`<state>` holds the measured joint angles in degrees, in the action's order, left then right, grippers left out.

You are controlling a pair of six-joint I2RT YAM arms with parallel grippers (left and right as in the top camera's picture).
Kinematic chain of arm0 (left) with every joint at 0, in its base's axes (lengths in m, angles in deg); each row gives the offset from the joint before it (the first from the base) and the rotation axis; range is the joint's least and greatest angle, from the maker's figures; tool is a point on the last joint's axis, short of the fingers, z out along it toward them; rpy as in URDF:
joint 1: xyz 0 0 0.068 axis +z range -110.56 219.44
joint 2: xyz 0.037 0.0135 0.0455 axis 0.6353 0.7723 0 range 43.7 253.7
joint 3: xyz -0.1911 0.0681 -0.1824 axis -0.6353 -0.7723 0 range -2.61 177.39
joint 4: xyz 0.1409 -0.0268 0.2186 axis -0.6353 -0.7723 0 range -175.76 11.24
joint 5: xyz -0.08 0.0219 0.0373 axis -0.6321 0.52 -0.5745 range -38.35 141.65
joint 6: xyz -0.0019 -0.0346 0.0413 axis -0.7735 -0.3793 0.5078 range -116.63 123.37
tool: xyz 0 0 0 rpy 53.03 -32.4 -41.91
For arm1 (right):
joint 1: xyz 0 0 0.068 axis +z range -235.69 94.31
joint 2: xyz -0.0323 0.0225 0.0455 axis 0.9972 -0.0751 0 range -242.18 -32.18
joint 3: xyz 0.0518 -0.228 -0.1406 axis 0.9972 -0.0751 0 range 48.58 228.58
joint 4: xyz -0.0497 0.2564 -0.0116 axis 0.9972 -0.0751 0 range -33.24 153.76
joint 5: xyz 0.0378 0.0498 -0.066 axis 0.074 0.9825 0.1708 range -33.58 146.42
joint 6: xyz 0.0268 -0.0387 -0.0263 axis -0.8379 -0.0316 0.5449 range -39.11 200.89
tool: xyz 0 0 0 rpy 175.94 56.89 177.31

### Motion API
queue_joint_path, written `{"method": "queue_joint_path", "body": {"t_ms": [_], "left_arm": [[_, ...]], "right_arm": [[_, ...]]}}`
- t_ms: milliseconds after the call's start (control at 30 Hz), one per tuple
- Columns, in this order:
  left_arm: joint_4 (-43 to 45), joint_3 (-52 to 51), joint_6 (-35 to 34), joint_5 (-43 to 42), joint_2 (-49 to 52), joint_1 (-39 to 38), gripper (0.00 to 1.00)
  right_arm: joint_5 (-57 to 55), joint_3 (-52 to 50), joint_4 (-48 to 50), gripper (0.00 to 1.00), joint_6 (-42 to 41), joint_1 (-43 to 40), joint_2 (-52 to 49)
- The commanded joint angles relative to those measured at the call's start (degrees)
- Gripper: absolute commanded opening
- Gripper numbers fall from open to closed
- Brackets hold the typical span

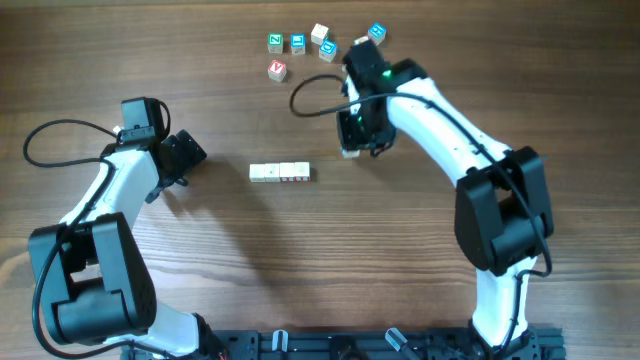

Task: Form a horizontal line
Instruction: 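Carry the block to the right end of the row and set it down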

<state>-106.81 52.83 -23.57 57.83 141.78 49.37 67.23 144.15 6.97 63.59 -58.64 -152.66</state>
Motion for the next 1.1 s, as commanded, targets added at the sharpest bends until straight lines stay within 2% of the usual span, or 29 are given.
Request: {"method": "queue_joint_path", "body": {"t_ms": [0, 267, 467, 500, 733, 867, 1067], "left_arm": [[0.04, -0.37, -0.55, 0.35, 0.28, 0.35, 1.00], [0.04, -0.37, -0.55, 0.35, 0.28, 0.35, 1.00], [0.04, -0.37, -0.55, 0.35, 0.31, 0.35, 1.00], [0.04, -0.37, -0.55, 0.35, 0.28, 0.35, 1.00], [0.02, -0.37, -0.55, 0.35, 0.28, 0.35, 1.00], [0.02, -0.37, -0.55, 0.35, 0.28, 0.35, 1.00], [0.04, -0.37, -0.55, 0.35, 0.28, 0.35, 1.00]], "right_arm": [[1.09, -3.28, 2.01, 0.23, -4.00, 1.73, -0.07], [0.39, -8.92, 9.31, 0.24, -5.42, 6.23, -0.07], [0.44, -8.92, 9.14, 0.47, -5.49, 6.23, -0.07], [0.44, -8.92, 9.14, 0.48, -5.77, 6.23, -0.07], [-1.62, -8.92, 10.32, 0.55, -6.95, 6.23, -0.07], [-5.49, -8.92, 12.04, 0.56, -10.08, 6.21, -0.07], [-7.21, -8.92, 17.64, 0.57, -10.40, 6.21, -0.07]]}}
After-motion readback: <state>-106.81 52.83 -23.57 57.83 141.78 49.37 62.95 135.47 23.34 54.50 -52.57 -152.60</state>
